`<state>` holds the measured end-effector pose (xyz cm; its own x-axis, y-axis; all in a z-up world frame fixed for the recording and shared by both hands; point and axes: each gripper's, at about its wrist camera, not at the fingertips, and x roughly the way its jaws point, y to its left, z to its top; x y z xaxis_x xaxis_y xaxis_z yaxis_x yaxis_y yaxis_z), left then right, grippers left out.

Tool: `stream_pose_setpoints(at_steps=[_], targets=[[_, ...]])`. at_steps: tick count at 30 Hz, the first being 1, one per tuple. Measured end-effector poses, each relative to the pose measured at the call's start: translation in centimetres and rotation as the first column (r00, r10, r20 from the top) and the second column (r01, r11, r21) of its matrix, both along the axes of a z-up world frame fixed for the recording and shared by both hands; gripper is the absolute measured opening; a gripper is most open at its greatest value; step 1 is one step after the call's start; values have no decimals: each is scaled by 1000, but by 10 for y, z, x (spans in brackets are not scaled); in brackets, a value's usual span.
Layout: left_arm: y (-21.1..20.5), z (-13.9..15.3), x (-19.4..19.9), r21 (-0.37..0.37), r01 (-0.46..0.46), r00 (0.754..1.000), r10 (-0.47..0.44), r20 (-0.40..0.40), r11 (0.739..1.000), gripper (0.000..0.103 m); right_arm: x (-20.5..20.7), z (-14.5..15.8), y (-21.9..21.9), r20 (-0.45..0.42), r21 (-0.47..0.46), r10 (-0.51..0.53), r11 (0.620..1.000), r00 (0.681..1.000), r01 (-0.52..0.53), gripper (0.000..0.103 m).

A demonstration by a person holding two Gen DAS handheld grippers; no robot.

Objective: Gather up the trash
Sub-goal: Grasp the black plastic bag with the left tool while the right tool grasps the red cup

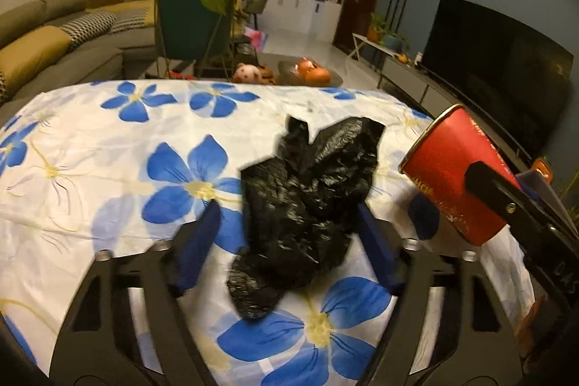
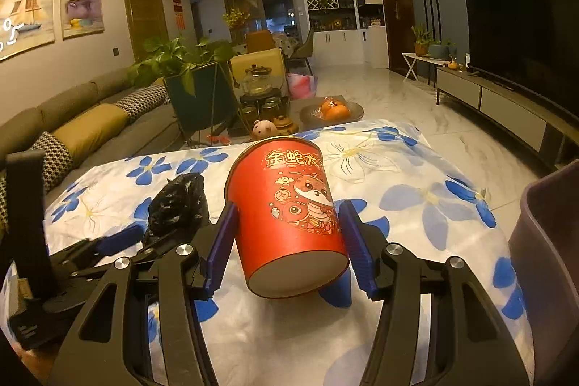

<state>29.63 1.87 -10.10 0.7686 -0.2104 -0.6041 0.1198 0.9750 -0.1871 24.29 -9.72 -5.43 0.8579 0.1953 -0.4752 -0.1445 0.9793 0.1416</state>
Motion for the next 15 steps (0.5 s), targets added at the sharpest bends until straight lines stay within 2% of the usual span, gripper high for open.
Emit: stream_pose_setpoints(at_steps=[2, 6, 8, 15], targets=[[-1, 0, 0, -6, 9, 1000, -9, -3, 1000, 48, -3, 1, -1, 5, -3, -1, 1000, 1000, 1, 56], [-3, 1, -5, -5, 19, 1000, -19, 12, 1000, 32, -9, 2, -3, 11, -4, -6, 1000, 1000, 6, 56], [-3, 2, -8, -2, 19, 1000, -19, 20, 1000, 20, -14, 4, -5, 14, -5, -9, 1000, 1000, 9, 56], [0, 20, -35, -8, -3, 996, 3, 90, 1000, 17, -37, 12, -19, 46, -8, -28, 1000, 999, 28, 56]])
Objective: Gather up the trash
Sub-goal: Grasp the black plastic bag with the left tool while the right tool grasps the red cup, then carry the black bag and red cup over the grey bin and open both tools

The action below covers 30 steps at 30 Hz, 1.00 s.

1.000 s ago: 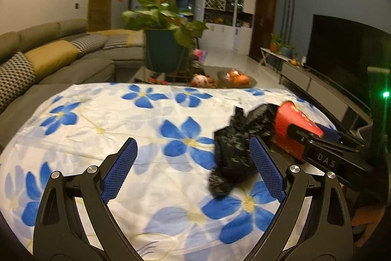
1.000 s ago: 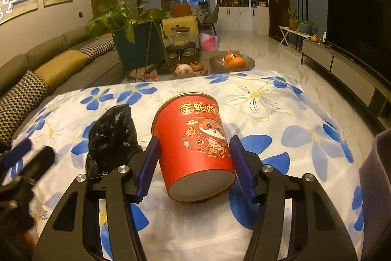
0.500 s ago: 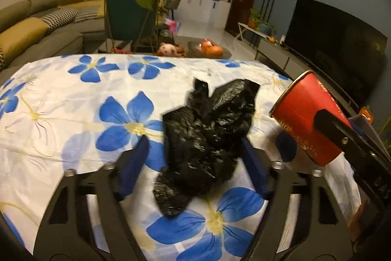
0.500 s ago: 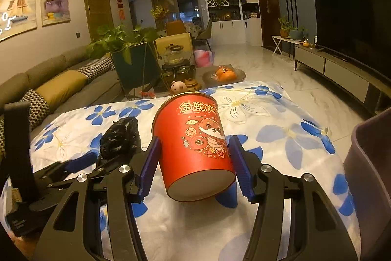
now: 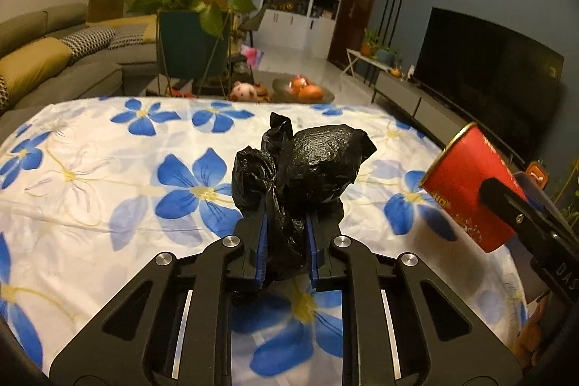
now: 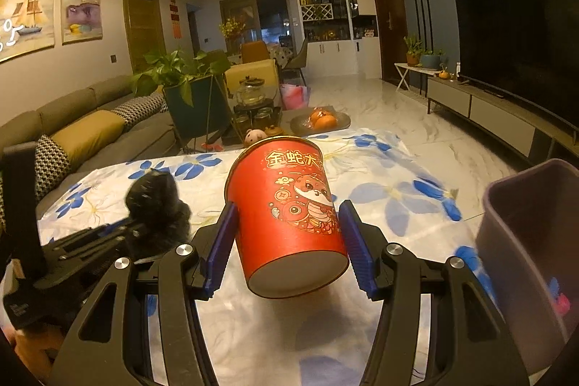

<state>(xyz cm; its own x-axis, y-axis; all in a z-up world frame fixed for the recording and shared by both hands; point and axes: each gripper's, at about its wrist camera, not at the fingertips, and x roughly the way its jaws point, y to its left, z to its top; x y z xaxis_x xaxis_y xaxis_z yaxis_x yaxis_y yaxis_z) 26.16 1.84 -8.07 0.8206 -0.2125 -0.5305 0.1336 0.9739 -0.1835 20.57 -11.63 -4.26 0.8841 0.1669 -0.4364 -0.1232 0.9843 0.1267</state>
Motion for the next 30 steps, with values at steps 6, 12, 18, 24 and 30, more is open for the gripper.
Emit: stream_pose_setpoints(at_steps=[6, 12, 18, 24, 30], targets=[[-12, 19, -27, 13, 9, 999, -9, 52, 1000, 16, -25, 10, -18, 36, 15, -24, 1000, 999, 23, 56], [-48, 36, -46, 21, 76, 993, -78, 89, 997, 16, -50, 23, -47, 85, 42, -75, 997, 994, 71, 56], [-97, 47, -56, 32, 154, 981, -157, 113, 988, 16, -75, 33, -85, 129, 59, -155, 987, 980, 148, 56], [-151, 55, -62, 33, 251, 958, -253, 135, 967, 17, -98, 39, -129, 163, 68, -260, 965, 952, 252, 56], [-221, 62, -69, 40, 370, 915, -372, 159, 928, 17, -117, 42, -174, 182, 73, -379, 925, 907, 372, 56]])
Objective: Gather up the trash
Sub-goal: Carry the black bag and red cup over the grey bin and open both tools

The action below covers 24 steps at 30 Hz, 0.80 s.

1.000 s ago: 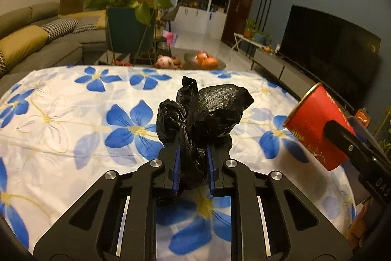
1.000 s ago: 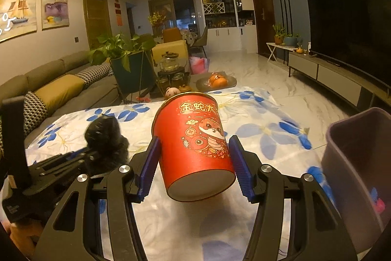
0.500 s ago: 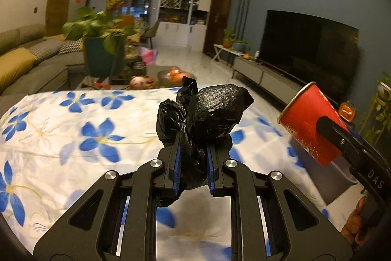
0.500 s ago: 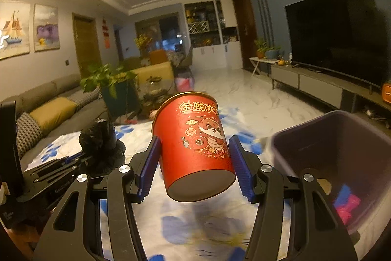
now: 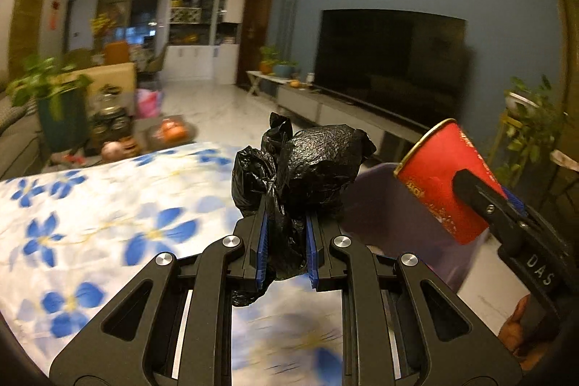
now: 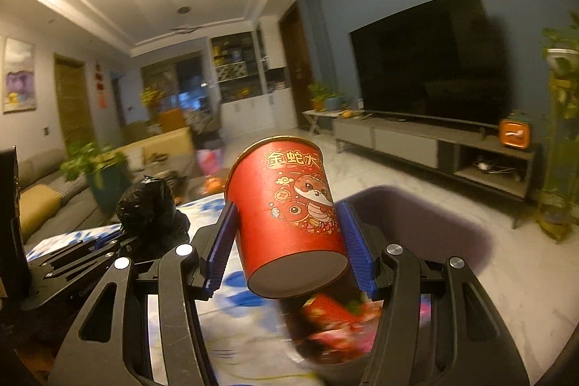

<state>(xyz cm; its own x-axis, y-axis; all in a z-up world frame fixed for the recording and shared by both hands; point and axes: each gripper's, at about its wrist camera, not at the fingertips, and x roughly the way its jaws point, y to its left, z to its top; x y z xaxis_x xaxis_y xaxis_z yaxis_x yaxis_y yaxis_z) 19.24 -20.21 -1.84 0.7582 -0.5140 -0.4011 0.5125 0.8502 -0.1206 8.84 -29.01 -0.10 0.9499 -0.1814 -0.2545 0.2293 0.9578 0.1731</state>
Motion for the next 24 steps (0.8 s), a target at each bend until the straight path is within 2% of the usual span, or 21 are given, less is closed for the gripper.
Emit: stream_pose_setpoints(at_steps=[4, 10, 19, 21, 24], targets=[[-38, -1, 0, 4, 74, 997, -74, 7, 997, 17, -7, -4, -23, 6, -6, -82, 997, 997, 82, 56], [-83, -16, 10, 18, 161, 987, -161, -21, 987, 17, -10, -14, -45, -3, 4, -136, 991, 991, 136, 57], [-98, -38, 29, -17, 212, 974, -213, -79, 977, 18, -9, -27, -56, -19, 29, -147, 989, 989, 147, 57], [-100, -41, 29, -18, 216, 973, -217, -80, 976, 20, -6, -29, -61, -23, 34, -144, 989, 989, 145, 57], [-103, -46, 31, -16, 231, 969, -231, -82, 973, 28, -2, -30, -65, -28, 43, -143, 989, 989, 144, 57]])
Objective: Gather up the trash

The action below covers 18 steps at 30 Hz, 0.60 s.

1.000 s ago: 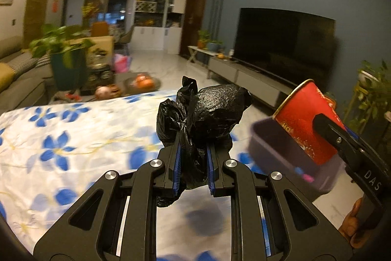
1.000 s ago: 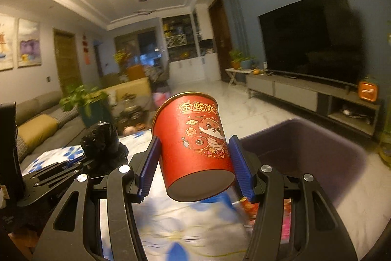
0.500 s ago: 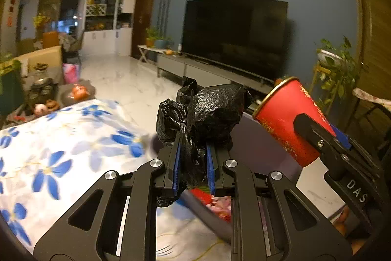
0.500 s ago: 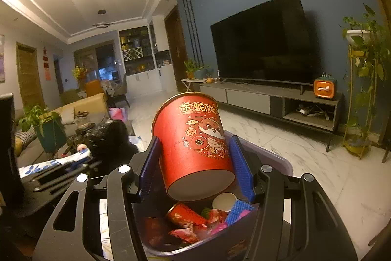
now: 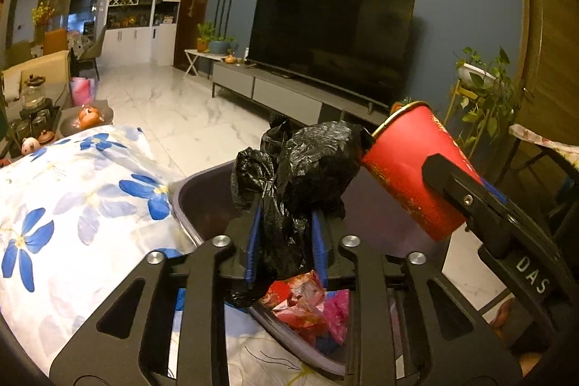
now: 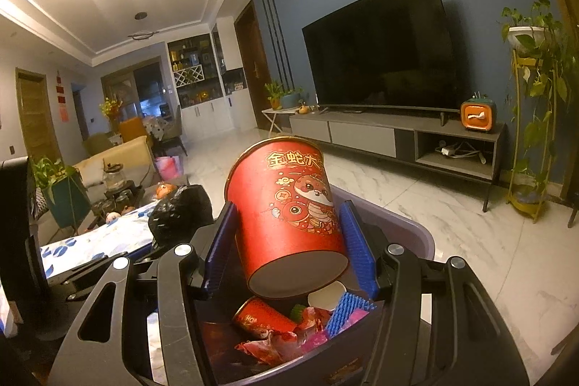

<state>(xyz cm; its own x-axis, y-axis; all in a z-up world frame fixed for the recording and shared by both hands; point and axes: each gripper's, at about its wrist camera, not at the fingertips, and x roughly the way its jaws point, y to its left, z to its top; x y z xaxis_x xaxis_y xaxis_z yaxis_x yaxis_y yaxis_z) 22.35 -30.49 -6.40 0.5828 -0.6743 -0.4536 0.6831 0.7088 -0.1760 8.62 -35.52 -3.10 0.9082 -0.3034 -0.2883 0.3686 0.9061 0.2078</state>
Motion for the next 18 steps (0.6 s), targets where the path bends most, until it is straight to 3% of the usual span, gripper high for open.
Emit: stream_pose_setpoints(at_steps=[1, 2, 4, 11, 14, 18], targets=[[2, -2, 0, -3, 1, 1000, -1, 2, 1000, 37, 0, -1, -1, 0, 4, 1, 1000, 1000, -1, 57], [4, -3, 1, -8, -2, 1000, 2, 1, 1000, 52, 1, -2, -4, 1, 7, 1, 1000, 1000, -1, 58], [9, -5, 1, -27, -2, 1000, 2, -3, 1000, 63, 2, -2, -6, -1, 9, -1, 1000, 1000, 1, 58], [33, -7, -1, -21, -82, 996, 82, 20, 996, 82, 11, -7, -6, -10, 28, 22, 999, 1000, -22, 60], [49, -4, -3, -22, -145, 989, 146, 29, 989, 88, 14, -9, -2, -12, 22, 43, 999, 999, -43, 75], [75, -1, -12, 4, -245, 968, 245, 59, 969, 94, 7, -6, 5, -5, 6, 40, 999, 999, -40, 83]])
